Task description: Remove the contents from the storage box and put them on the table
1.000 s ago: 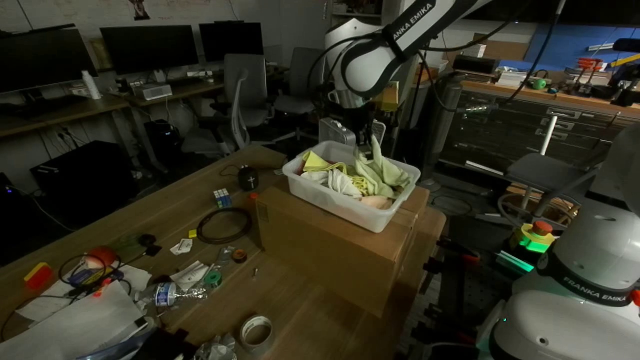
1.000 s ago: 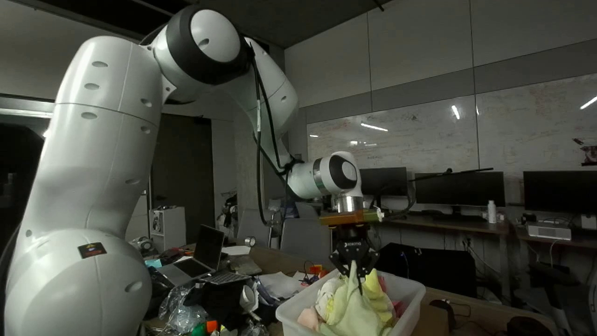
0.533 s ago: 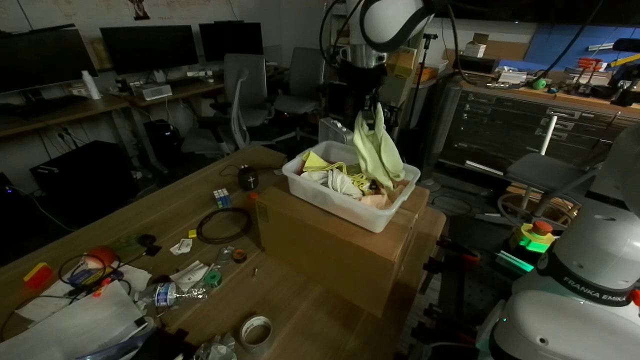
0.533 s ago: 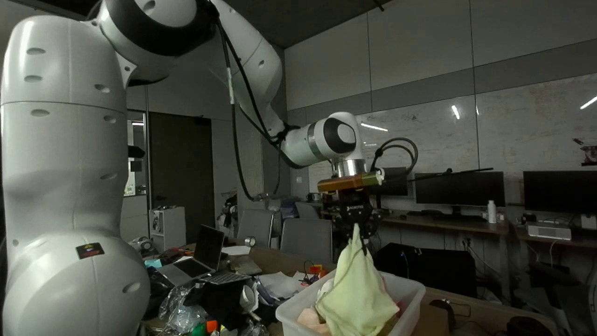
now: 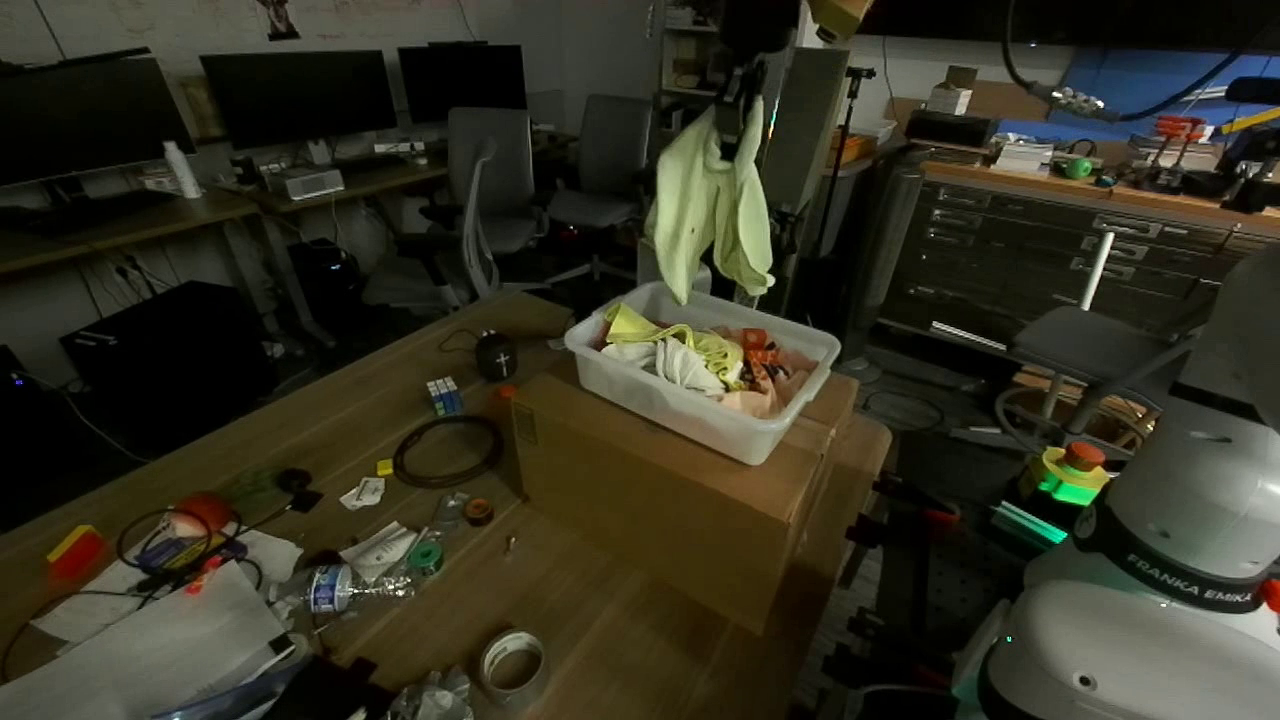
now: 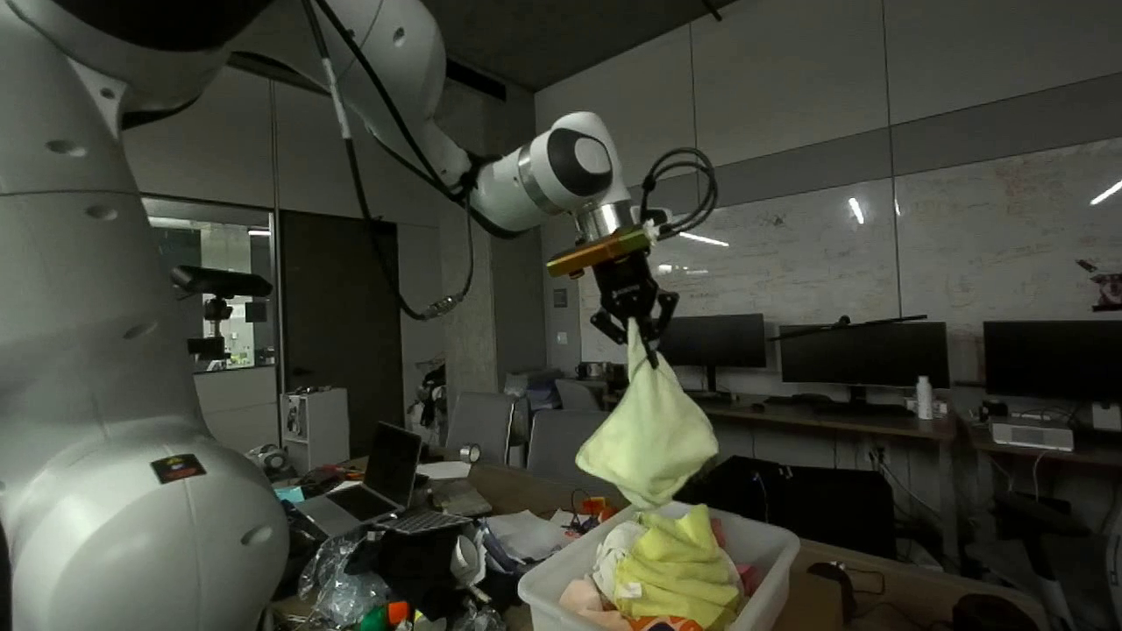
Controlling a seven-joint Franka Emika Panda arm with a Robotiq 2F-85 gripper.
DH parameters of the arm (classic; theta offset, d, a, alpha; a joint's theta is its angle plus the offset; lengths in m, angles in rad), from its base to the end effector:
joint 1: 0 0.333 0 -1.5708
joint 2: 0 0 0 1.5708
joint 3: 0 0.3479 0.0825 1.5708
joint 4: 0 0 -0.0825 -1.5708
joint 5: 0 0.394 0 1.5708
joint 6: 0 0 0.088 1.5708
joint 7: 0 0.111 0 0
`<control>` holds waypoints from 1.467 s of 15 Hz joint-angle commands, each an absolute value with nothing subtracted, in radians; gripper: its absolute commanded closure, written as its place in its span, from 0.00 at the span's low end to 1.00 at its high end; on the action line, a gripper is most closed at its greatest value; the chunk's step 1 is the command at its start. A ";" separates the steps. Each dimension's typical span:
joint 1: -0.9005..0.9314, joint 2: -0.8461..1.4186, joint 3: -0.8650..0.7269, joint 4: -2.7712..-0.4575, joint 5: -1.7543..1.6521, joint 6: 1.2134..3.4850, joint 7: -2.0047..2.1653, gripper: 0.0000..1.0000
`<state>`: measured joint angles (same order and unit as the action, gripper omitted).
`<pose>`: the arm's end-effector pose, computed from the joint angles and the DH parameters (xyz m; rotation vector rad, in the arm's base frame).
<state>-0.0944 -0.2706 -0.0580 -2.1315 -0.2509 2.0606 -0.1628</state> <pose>0.4883 -0.0918 0.5665 2.8828 0.1547 0.2364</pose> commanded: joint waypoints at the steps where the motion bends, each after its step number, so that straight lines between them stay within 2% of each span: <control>1: -0.046 -0.299 0.024 -2.065 -0.272 1.994 -0.032 0.99; 9: 0.079 -0.103 0.220 -1.859 -0.421 1.682 0.071 0.99; 17: 0.117 0.022 0.181 -1.781 -0.249 1.765 0.213 0.99; 18: 0.120 0.028 0.177 -1.782 -0.276 1.756 0.200 0.71; 20: 0.124 0.036 0.171 -1.794 -0.314 1.747 0.175 0.64; 22: 0.127 0.041 0.168 -1.804 -0.353 1.747 0.178 0.47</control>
